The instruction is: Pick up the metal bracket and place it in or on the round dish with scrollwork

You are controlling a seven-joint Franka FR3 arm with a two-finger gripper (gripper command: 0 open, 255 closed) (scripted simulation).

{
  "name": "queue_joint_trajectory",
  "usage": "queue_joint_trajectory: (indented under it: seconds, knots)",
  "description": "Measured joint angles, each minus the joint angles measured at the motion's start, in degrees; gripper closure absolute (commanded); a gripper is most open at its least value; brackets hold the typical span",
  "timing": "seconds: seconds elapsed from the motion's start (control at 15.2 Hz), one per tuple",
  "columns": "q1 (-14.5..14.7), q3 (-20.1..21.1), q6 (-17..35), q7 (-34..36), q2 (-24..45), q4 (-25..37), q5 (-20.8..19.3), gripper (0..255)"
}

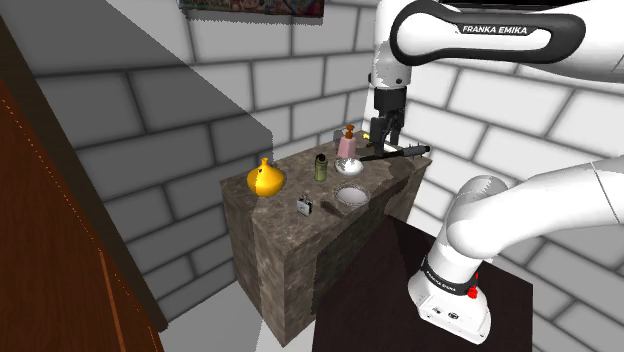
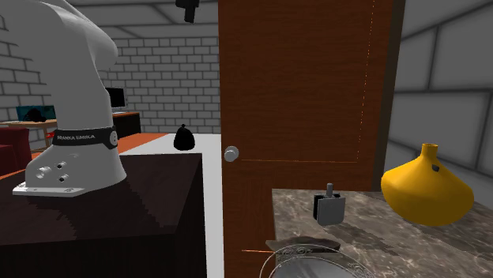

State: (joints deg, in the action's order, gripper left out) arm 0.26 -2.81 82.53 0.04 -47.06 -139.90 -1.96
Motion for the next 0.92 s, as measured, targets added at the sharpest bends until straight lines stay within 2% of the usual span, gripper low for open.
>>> queue_joint_trajectory:
  seconds: [0.2,0.66,0.92]
  knots:
    - [-0.1,-0.5,2.4,-0.5,1.1,-1.2,-0.3,0]
    - [-0.1,-3.1,17.6,-3.3,10.5,-5.7,-1.5,0]
    - [-0.1,-5.0,26.7,-5.5,18.5,-6.1,-1.9,0]
